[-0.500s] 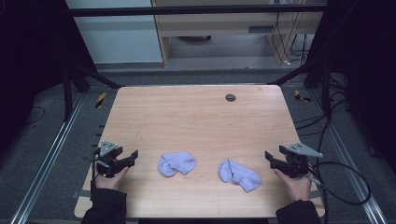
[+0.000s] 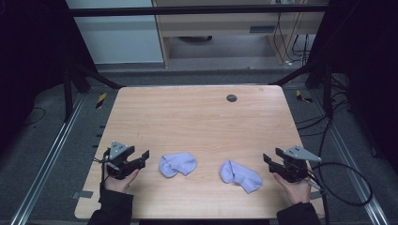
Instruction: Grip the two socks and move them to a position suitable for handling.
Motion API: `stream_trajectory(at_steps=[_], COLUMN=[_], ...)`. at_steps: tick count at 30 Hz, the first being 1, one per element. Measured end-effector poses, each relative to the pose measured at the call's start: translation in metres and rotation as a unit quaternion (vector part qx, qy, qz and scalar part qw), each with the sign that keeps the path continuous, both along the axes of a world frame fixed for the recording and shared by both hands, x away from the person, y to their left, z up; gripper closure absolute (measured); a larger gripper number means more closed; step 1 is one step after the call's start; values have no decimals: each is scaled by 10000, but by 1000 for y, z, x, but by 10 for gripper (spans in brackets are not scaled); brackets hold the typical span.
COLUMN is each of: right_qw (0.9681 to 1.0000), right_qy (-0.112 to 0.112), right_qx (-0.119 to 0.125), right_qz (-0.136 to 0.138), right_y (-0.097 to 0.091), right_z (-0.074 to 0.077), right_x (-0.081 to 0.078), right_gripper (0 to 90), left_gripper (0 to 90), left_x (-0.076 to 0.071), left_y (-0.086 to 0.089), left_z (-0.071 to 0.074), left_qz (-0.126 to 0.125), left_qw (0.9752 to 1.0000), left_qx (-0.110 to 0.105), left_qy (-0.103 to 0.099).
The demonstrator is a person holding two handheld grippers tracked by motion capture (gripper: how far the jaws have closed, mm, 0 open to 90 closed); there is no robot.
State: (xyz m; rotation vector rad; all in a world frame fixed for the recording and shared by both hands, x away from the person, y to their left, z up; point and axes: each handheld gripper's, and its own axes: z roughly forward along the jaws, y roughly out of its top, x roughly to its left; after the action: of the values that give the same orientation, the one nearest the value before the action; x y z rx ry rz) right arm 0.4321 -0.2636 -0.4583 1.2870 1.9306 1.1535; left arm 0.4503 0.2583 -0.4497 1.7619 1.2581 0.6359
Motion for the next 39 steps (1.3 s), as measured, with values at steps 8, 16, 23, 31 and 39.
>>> stream_trajectory(at_steps=[8, 16, 23, 31, 39], right_qw=[9998, 9997, 9990, 9981, 9968], right_qy=[-57, 17, -26, 138, 256], right_qx=[-192, -130, -184, -213, -224], right_qz=[17, 214, 416, 553, 718], right_y=[12, 22, 25, 31, 33], right_z=[12, 20, 20, 14, 8], right_x=[-2, -9, -15, -22, -28], right_gripper=[422, 399, 427, 448, 447], left_gripper=[348, 351, 356, 355, 357], left_x=[2, 5, 6, 7, 5], left_y=[-24, -57, -92, -130, -158], left_z=[6, 14, 19, 18, 13], left_qz=[-169, -432, -660, -899, -1095], left_qw=[9997, 9986, 9972, 9954, 9933], left_qx=[139, 249, 283, 298, 358], left_qy=[-79, -147, -208, -161, -131])
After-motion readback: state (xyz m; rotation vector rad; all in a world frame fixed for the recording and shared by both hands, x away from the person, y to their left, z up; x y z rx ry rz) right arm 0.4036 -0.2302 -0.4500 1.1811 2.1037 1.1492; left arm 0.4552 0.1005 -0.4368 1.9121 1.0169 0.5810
